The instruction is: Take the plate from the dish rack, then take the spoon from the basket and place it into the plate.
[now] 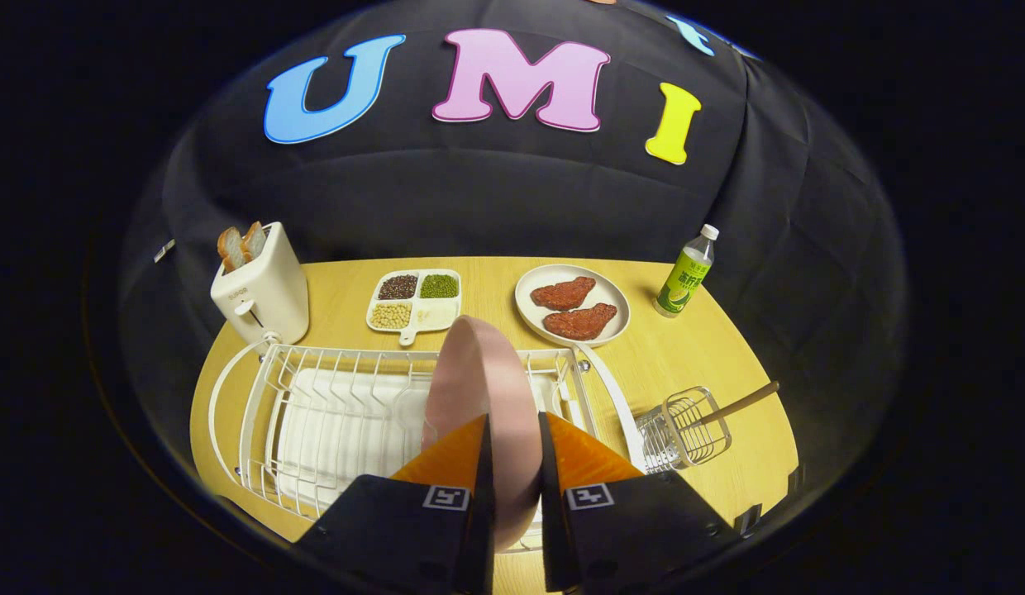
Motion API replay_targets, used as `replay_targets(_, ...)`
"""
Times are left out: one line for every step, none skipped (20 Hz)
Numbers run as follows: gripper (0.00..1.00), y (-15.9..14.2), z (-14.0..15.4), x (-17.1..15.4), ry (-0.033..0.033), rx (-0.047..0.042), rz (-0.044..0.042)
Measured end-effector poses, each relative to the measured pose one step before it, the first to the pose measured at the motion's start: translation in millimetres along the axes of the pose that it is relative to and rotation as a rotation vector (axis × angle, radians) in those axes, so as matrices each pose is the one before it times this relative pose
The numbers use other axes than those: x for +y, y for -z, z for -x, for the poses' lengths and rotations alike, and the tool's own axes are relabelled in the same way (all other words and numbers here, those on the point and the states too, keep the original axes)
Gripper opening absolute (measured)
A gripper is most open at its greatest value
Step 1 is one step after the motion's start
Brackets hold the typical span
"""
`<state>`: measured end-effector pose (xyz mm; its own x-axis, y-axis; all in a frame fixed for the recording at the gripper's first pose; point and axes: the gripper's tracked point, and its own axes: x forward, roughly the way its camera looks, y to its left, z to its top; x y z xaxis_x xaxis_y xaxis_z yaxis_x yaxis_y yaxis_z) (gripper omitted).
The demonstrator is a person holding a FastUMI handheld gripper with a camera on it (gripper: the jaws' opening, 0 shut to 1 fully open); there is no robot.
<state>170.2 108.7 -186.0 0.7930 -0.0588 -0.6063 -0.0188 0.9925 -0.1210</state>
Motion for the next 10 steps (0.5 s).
replay_targets(0.26, -3.12, -0.08, 0.85, 0.00307, -0.00585, -0.01171)
replay_targets(0.24, -2.61, 0.87, 2.12, 0.00452, -0.00749, 0.00557)
replay_targets(0.23, -2.68, 0.85, 0.92, 0.00815, -0.01102, 0.01857)
replay_targets(0.23, -4.01, 1.86, 0.69, 0.00527, -0.01356, 0.01610)
replay_targets(0.22, -4.29, 1.65, 0.35, 0.00632, -0.01334, 0.00824)
replay_targets(0.22, -5.62, 1.89, -1.00, 0.00760, -0.01343, 0.00809)
replay_targets(0.22, -5.91, 1.84, -1.11, 0.00958, -0.01481, 0.01118)
replay_targets(0.22, -5.21, 0.46, -0.54, 0.00627, -0.01427, 0.00998)
replay_targets(0.22, -4.14, 1.15, -1.65, 0.00751, -0.00857, 0.01304)
replay_targets(0.22, -2.76, 0.99, -3.04, 0.00652, -0.00991, 0.00841)
